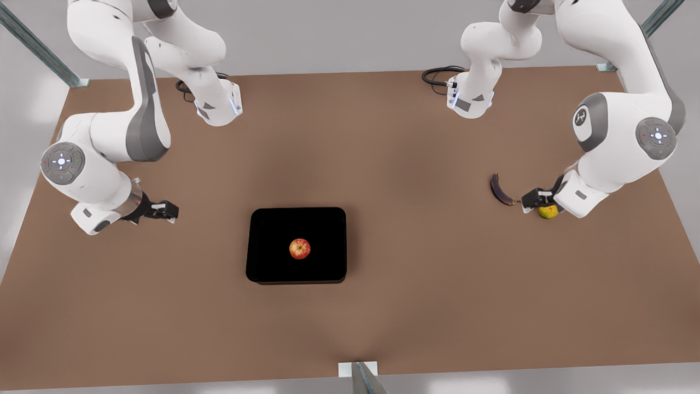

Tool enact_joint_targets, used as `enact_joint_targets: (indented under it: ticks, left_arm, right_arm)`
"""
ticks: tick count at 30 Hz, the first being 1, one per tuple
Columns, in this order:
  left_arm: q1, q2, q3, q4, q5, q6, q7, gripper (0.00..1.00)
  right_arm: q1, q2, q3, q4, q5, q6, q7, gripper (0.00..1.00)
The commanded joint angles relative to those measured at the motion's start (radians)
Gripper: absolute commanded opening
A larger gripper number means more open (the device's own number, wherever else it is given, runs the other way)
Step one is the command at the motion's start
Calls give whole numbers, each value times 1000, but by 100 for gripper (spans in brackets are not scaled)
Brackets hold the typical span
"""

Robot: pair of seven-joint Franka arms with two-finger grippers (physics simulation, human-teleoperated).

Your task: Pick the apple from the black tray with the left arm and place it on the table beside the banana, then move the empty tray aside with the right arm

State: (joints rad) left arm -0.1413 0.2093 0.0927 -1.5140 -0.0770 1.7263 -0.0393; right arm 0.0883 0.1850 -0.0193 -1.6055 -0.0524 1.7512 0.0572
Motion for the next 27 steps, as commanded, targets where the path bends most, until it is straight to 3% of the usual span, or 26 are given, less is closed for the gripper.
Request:
enact_joint_targets:
  ticks: [1,4,7,9,11,14,21,27]
  left_arm:
    - [-3,1,-1,0,-6,41,-5,100]
    - [-78,36,-28,-8,-4,36,-20,100]
    - [-236,77,-157,106,5,-53,-293,100]
    - [-383,301,-159,380,111,-45,-600,100]
    - [-501,484,-154,531,147,35,-839,100]
    - [-550,636,-148,621,200,160,-973,100]
    - [-696,769,-136,638,260,371,-1274,100]
    - [-667,909,-74,716,273,628,-1266,100]
  right_arm:
    - [-7,2,1,4,-9,54,46,100]
    - [-7,2,-1,7,-9,53,46,100]
    - [-9,2,-2,9,-10,53,38,100]
    - [-9,1,-4,9,-9,53,38,100]
    - [-10,1,-4,7,-7,53,38,100]
    - [-10,2,-4,7,-7,51,39,100]
    - [-10,2,-4,7,-7,51,39,100]
    - [-9,2,-4,7,-7,51,39,100]
